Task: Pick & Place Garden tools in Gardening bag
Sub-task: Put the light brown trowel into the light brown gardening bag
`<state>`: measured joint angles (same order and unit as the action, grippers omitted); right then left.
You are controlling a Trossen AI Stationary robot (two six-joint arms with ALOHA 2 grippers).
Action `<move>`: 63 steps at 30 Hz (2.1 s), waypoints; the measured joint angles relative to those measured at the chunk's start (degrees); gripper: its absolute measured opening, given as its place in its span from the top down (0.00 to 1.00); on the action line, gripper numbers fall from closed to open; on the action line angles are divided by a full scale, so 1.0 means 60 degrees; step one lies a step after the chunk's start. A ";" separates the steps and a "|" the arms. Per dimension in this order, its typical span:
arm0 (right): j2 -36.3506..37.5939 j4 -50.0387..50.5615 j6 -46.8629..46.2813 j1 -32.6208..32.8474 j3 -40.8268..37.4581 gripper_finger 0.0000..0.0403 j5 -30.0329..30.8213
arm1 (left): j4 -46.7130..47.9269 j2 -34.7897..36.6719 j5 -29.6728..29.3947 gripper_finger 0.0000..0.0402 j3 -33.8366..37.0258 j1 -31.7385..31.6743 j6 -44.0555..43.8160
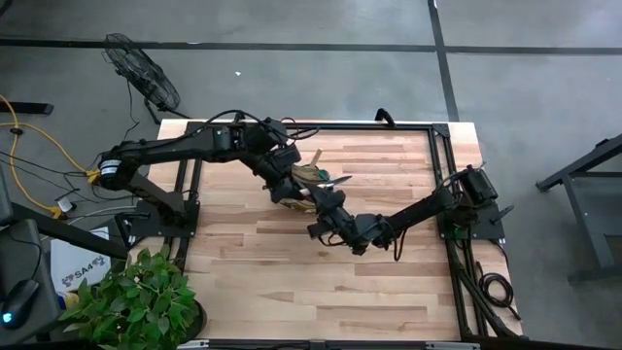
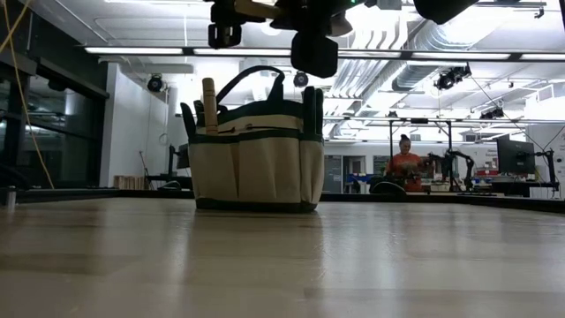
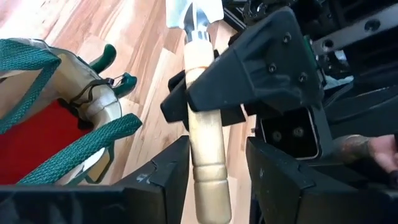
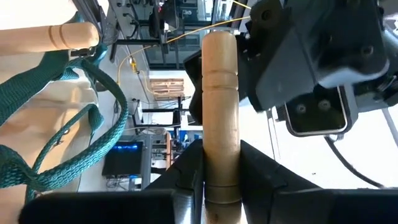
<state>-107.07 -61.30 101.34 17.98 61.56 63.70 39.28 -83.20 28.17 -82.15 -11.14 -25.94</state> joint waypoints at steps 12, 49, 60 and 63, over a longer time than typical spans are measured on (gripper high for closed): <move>0.0085 -0.0102 -0.0713 -0.0146 0.0000 0.85 0.0173 | 0.0834 0.0996 -0.0613 0.61 0.0000 -0.0015 0.1150; 0.0762 0.1175 -1.4438 0.1563 0.0007 0.85 -0.0637 | 0.1989 0.3074 -0.5148 0.61 0.1699 0.1785 0.3275; -0.0481 0.0266 -1.5203 0.1468 0.0007 0.85 -0.0463 | -0.1047 0.5473 -0.5111 0.61 0.4877 0.2131 0.3357; -0.0959 -0.0336 -1.5291 0.1332 0.0011 0.85 -0.0561 | -0.2276 0.6336 -0.5078 0.61 0.6084 0.2131 0.3354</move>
<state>-112.82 -63.31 9.60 25.97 61.63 60.33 25.63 -45.19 -2.30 -45.65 1.65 -5.81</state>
